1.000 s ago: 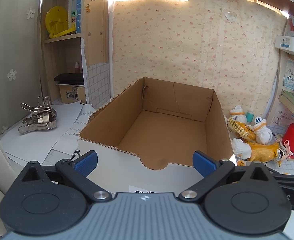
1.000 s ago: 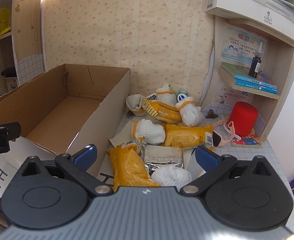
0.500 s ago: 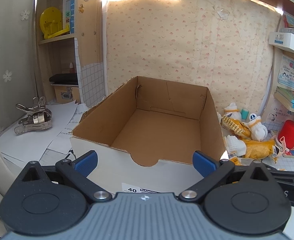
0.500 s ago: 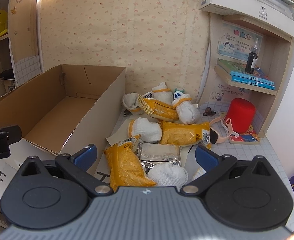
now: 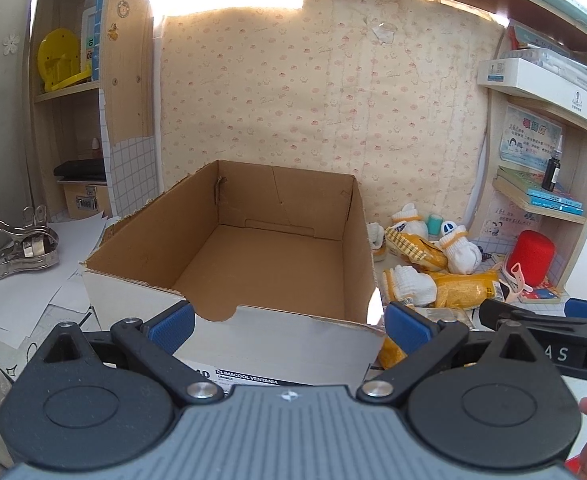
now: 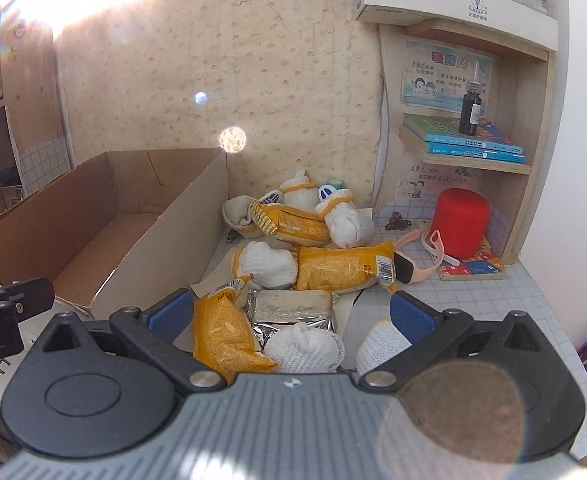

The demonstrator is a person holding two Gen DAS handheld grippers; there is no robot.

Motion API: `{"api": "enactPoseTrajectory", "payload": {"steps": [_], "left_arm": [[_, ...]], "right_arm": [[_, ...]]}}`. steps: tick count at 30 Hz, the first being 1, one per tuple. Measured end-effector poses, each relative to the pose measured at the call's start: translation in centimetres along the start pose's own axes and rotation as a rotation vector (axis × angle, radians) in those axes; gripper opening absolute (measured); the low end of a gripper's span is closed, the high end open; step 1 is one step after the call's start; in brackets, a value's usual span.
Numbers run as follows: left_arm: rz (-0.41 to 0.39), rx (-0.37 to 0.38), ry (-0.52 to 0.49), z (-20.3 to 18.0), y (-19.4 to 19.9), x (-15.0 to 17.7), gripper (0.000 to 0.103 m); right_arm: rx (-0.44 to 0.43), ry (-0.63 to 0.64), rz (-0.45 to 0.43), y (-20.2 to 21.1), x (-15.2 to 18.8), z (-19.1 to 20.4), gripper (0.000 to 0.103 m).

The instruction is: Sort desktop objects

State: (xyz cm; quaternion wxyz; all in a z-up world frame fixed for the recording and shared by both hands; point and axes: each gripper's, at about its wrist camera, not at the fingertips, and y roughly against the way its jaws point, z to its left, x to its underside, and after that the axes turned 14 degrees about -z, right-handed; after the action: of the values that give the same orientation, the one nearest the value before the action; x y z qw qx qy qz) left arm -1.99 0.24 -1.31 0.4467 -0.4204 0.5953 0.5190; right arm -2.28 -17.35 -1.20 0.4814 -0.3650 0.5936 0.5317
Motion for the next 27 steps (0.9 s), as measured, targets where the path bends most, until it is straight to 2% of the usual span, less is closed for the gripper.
{"api": "enactPoseTrajectory", "payload": {"steps": [10,18,23,27], "left_arm": [[-0.016,0.172,-0.029,-4.9,1.7,2.3,0.103],[-0.002,0.262,-0.057,-8.3,1.7,4.4,0.103],[-0.008,0.3,-0.053,-10.1,0.7,4.8,0.103],[-0.021,0.283,-0.065,-11.2,-0.6,4.8,0.103]], "right_arm": [[0.029,-0.027,-0.044,1.7,0.9,-4.8,0.101],[0.067,-0.007,-0.02,1.8,2.9,-8.0,0.101],[0.102,-0.035,-0.016,2.1,3.4,-9.8,0.101],[0.125,-0.039,-0.029,2.4,3.3,-10.9,0.101]]}}
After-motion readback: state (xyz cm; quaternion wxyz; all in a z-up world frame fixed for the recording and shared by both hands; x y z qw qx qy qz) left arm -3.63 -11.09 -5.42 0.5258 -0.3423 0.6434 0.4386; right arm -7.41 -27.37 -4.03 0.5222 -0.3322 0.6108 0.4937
